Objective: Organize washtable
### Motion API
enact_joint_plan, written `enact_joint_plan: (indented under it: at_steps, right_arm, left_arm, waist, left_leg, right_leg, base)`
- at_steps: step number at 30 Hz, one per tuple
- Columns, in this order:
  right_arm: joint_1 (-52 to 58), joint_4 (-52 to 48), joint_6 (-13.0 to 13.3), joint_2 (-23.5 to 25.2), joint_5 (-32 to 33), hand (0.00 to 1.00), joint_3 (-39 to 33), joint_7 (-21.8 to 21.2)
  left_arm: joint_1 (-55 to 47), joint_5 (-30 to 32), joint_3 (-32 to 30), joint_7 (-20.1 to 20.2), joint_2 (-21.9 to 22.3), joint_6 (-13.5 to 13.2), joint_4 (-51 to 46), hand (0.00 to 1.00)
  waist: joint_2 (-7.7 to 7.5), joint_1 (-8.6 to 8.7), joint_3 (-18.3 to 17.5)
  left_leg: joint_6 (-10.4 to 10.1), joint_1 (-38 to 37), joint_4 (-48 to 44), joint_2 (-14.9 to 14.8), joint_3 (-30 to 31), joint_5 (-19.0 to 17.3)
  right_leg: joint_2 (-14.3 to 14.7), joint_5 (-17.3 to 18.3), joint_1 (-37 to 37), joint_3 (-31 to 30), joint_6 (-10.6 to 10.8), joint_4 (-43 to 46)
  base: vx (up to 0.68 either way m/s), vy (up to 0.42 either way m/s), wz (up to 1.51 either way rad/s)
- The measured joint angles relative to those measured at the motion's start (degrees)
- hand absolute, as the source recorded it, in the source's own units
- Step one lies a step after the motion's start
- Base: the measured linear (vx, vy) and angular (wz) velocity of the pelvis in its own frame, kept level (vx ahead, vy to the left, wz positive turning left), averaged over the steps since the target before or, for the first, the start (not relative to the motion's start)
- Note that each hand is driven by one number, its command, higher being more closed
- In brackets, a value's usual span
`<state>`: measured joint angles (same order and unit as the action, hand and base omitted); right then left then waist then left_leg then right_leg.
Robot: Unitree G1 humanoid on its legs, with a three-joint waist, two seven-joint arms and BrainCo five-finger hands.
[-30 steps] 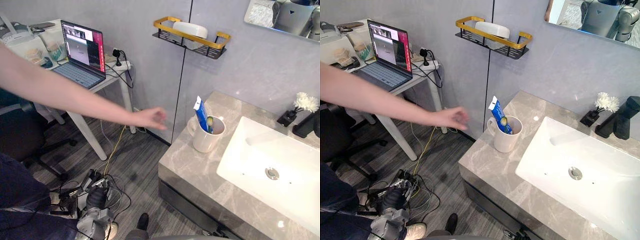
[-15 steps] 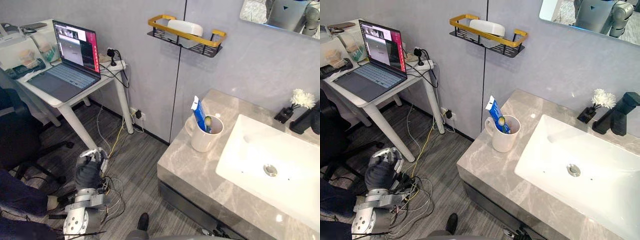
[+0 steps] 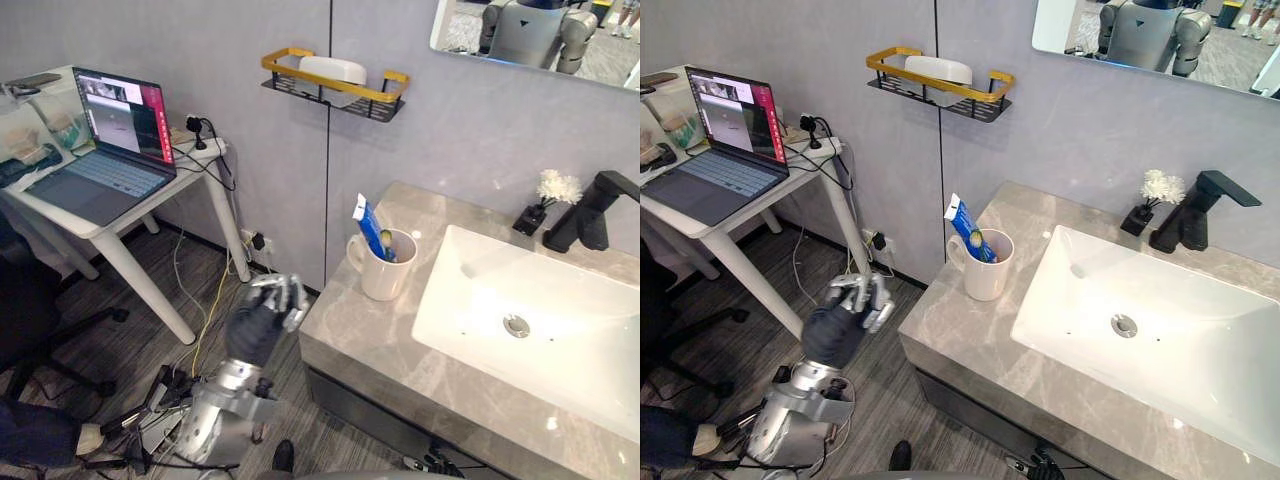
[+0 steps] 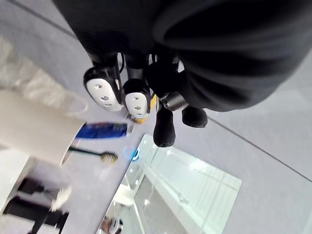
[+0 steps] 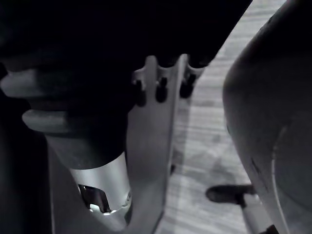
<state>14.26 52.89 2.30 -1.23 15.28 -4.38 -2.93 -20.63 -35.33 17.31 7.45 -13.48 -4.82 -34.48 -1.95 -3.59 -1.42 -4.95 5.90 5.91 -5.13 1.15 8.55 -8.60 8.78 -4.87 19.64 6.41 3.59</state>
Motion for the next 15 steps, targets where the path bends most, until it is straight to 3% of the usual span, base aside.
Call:
enact_joint_plan:
  at_steps: [8, 15]
  right_arm:
    - [-3.8, 2.8, -0.1, -1.7, 0.0, 0.0, 2.3, 0.1]
    - [-4.9, 4.2, -0.2, -1.7, 0.0, 0.0, 2.3, 0.2]
  left_arm:
    - [9.0, 1.8, 3.0, 0.0, -3.9, 1.3, 13.4, 1.0]
    - [13.5, 5.3, 2.9, -0.4, -4.7, 1.7, 19.7, 1.0]
  waist:
    - [0.54, 2.71, 0.1]
    - [0.13, 2.86, 0.5]
  left_leg:
    - [-0.3, -0.5, 0.0, -1.0, -0.1, 0.1]
    - [-0.9, -0.3, 0.0, -1.0, -1.6, -0.4]
  right_leg:
    - [0.9, 0.3, 0.2, -0.9, -1.0, -0.1]
    - [0.8, 0.2, 1.0, -2.5, -0.9, -0.7]
  base:
    - [-0.02, -0.021, -0.07]
    - [0.02, -0.004, -0.11]
